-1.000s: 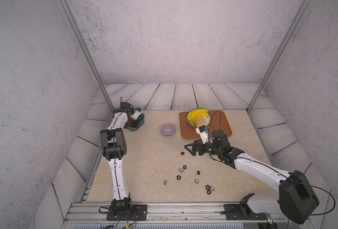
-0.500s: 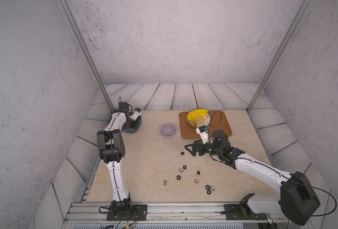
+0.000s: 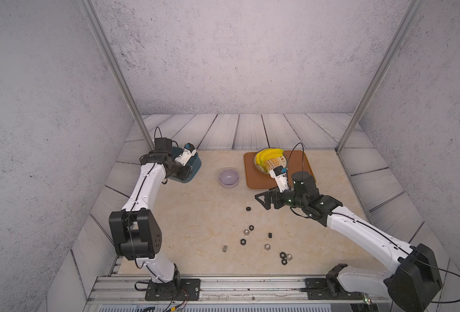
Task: Put the nuts on the desktop into the storage box
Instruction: Pick up the storage box at the corner of the board, then place the storage box at the center of the board.
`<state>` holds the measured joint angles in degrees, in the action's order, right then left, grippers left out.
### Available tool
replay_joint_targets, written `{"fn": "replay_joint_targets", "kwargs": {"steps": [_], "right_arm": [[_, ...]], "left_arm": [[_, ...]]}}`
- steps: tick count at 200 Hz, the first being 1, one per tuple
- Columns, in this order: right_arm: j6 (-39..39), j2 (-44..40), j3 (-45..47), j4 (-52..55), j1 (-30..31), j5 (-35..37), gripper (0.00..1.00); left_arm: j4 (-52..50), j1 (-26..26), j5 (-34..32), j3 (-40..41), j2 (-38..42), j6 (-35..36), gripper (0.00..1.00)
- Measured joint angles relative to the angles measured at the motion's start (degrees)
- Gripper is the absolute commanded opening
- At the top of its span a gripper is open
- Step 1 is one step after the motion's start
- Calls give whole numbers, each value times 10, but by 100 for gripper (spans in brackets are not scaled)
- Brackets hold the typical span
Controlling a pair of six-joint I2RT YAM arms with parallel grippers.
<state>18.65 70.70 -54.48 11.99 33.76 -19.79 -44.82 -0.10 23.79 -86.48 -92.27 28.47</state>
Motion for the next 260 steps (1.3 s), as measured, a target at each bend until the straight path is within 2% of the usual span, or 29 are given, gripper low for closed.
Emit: {"fn": "replay_joint_targets", "kwargs": {"steps": [23, 59, 96, 130, 170, 216, 260], "right_arm": [[-8, 0, -31, 59, 1, 31, 99], [-4, 0, -71, 155, 1, 119, 99], [2, -4, -101, 240, 1, 210, 99], [35, -44, -94, 306, 1, 277, 99], [86, -108, -68, 383, 1, 378, 99], [212, -196, -47, 484, -5, 530, 99], [299, -239, -50, 564, -10, 607, 99]], "left_arm": [[-2, 35, 1, 21, 56, 1, 0], [-17, 107, 0, 26, 105, 2, 0], [-28, 197, -6, 26, 115, 2, 0], [-33, 288, -29, 24, 112, 12, 0], [-43, 393, -67, -5, 61, 26, 0], [-47, 492, -88, -47, -13, 37, 0], [-26, 563, -95, -57, -86, 47, 0]]}}
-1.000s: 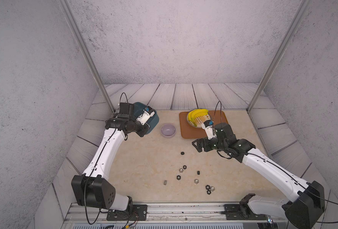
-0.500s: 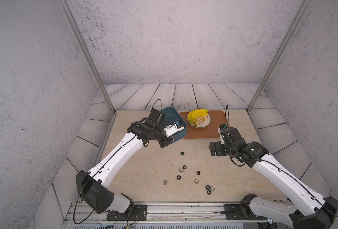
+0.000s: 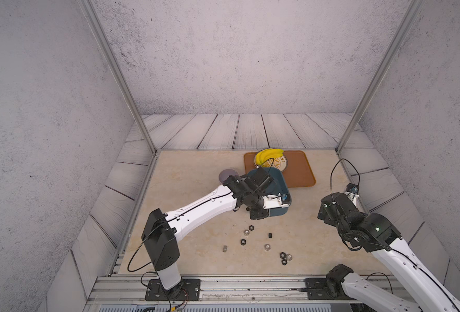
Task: Put the nuts on the desktop into the storage box
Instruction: Place the storage box at the center of the board.
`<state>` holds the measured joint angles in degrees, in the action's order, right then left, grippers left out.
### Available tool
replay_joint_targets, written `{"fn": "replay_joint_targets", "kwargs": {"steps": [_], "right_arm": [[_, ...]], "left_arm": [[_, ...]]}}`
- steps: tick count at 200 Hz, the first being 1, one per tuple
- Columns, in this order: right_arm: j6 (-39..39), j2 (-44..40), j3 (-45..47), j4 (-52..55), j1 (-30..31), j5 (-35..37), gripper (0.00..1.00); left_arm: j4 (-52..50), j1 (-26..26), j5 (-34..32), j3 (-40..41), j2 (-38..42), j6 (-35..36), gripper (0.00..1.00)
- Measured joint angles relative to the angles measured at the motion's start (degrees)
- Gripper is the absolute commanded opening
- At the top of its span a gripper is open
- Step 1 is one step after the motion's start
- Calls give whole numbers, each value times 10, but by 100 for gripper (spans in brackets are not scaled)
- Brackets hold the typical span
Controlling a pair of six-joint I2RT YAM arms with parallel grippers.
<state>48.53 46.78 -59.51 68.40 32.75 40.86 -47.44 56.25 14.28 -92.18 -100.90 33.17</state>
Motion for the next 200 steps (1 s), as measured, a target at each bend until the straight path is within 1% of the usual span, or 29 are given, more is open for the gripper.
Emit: {"fn": "replay_joint_targets", "kwargs": {"steps": [33, 61, 118, 138, 169, 177, 193, 200], "right_arm": [[49, -16, -12, 44, 0, 34, 99], [74, -37, -21, 68, 0, 60, 99], [84, -48, -26, 81, -1, 69, 99], [84, -53, -26, 80, -1, 69, 99], [82, -57, -25, 76, -1, 60, 99], [82, -57, -25, 75, -1, 56, 99], [82, -57, -24, 75, -1, 51, 99], [81, -57, -24, 75, -1, 48, 99]], "left_arm": [[10, 27, -12, -45, -78, -16, 0], [28, 44, -16, -73, -117, -51, 0], [66, 96, -31, -82, -167, -151, 0], [68, 110, -42, -94, -191, -169, 0], [74, 112, -58, -121, -221, -178, 0], [76, 111, -61, -123, -224, -179, 4], [75, 110, -60, -124, -225, -180, 21], [75, 110, -59, -125, -225, -179, 24]]}}
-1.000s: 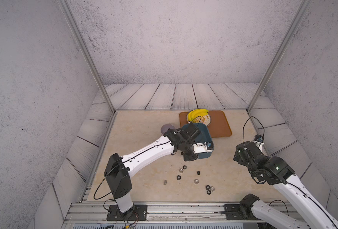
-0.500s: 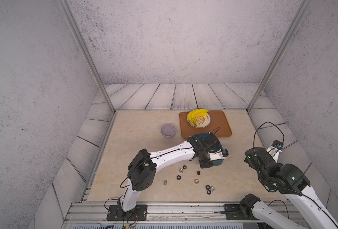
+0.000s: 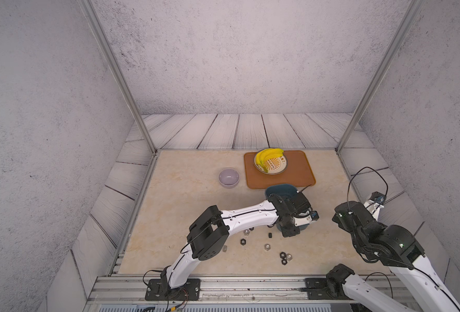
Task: Put the nuts on the desktop into the storage box
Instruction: Place the storage box at the center of the board.
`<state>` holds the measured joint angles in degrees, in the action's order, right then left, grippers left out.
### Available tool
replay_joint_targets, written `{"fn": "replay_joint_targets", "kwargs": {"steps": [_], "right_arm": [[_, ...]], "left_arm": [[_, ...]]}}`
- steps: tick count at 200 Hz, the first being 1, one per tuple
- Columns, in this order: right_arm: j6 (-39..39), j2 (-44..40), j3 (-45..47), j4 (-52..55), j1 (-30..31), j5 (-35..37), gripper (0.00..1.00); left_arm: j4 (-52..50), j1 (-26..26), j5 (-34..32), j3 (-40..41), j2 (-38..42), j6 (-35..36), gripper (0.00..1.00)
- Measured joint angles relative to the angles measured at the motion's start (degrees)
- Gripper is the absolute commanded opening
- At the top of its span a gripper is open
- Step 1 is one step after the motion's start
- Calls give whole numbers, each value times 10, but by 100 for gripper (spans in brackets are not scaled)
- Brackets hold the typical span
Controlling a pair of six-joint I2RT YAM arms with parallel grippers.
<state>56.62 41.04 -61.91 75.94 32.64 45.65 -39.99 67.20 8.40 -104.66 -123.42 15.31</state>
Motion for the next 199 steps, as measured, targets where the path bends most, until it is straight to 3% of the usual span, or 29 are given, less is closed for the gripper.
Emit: {"fn": "replay_joint_targets", "kwargs": {"steps": [31, 78, 120, 131, 136, 142, 199], "right_arm": [[0, 4, 0, 1, 0, -15, 99], [15, 31, 0, 4, 0, -56, 99], [52, 40, 5, -5, 0, -114, 99], [62, 40, 19, -21, 0, -136, 99], [68, 40, 27, -30, -1, -149, 99], [77, 43, 41, -42, -1, -166, 99], [167, 138, 168, -203, -1, -356, 99]], "left_arm": [[-2, 0, 10, -2, 0, -4, 43], [-23, -3, 25, -2, 37, 3, 48], [-28, -35, 47, 33, 156, 28, 63], [-27, -55, 57, 54, 188, 30, 73], [-27, -66, 62, 63, 200, 32, 82], [-27, -81, 69, 75, 214, 36, 100], [-37, -214, 134, 199, 313, 57, 98]]}}
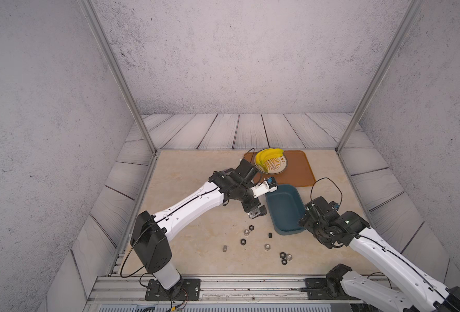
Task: Put the nuts on the desktop into the storage box
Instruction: Adjust the storage box at the center of the board.
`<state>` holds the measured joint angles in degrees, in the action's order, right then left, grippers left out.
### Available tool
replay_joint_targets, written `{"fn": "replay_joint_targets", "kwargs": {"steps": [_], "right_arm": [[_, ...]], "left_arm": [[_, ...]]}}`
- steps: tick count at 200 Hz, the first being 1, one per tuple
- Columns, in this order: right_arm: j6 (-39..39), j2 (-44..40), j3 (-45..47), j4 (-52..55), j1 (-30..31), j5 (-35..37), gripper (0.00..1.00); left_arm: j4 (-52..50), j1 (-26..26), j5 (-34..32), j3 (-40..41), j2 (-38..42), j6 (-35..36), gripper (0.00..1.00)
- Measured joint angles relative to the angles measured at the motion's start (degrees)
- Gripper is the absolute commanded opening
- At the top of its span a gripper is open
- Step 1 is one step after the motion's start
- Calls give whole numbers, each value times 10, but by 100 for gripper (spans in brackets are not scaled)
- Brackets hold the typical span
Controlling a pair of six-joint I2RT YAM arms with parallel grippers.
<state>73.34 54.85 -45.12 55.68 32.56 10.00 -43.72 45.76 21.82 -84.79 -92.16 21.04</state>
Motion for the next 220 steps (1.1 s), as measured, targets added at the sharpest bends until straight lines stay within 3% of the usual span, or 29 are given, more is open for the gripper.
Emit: {"fn": "replay_joint_targets", "kwargs": {"steps": [56, 88, 113, 138, 159, 178, 220], "right_arm": [[81, 76, 18, -102, 0, -72, 96], [118, 126, 27, -140, 0, -85, 82], [139, 153, 49, -165, 0, -91, 77], [145, 183, 60, -179, 0, -92, 65], [144, 207, 60, -184, 0, -91, 60], [139, 218, 59, -182, 0, -86, 48], [116, 221, 42, -146, 0, -52, 39]], "left_arm": [[-12, -95, 85, 107, 111, 63, 98], [-12, -138, 130, 183, 150, 90, 98], [-10, -145, 151, 231, 169, 107, 98], [-1, -149, 160, 265, 179, 109, 98], [4, -153, 160, 273, 179, 109, 98], [9, -154, 160, 273, 181, 109, 98], [15, -155, 160, 273, 181, 109, 98]]}}
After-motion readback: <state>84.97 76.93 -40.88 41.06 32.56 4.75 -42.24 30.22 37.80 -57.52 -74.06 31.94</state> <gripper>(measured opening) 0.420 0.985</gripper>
